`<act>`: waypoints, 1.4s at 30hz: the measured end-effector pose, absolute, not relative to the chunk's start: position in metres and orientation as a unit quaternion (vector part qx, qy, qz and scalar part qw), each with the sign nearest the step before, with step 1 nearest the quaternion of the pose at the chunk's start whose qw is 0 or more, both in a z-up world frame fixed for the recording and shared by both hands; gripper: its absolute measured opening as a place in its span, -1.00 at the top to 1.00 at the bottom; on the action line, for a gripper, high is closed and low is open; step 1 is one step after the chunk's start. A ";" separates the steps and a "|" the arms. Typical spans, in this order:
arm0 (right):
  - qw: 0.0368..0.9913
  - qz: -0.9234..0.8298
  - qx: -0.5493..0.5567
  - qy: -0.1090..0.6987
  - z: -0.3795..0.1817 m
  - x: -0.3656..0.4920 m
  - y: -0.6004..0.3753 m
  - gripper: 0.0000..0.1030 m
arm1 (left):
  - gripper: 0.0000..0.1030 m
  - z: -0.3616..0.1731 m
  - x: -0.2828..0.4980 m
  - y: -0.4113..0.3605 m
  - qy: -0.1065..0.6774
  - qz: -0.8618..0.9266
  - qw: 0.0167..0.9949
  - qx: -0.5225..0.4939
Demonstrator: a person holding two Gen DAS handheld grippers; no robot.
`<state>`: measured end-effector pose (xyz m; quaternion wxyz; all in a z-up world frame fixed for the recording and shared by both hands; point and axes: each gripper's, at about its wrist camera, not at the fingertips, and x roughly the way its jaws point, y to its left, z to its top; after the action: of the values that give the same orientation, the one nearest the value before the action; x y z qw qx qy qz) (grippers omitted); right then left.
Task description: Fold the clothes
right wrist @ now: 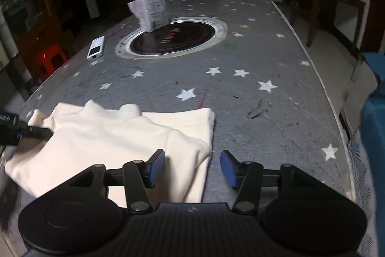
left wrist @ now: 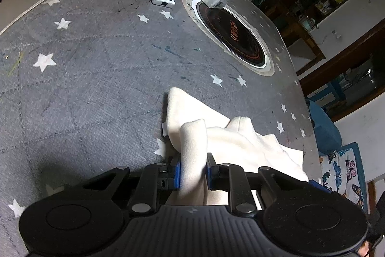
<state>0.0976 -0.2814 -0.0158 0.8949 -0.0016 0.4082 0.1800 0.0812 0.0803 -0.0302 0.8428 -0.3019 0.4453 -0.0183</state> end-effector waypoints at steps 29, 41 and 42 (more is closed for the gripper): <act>0.881 0.205 0.060 0.422 -0.027 0.111 -0.278 0.62 | 0.58 -0.023 0.080 0.056 0.443 -0.010 0.871 -0.212; 0.884 0.197 0.066 0.418 -0.028 0.114 -0.278 0.52 | 0.58 -0.023 0.080 0.054 0.442 -0.012 0.873 -0.206; 0.884 0.197 0.064 0.418 -0.028 0.114 -0.278 0.52 | 0.58 -0.023 0.080 0.054 0.442 -0.012 0.873 -0.207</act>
<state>0.1138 -0.2776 -0.0281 0.8844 0.0639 0.4185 0.1968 0.0801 0.0538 -0.0232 0.8728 -0.2069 0.4419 -0.0122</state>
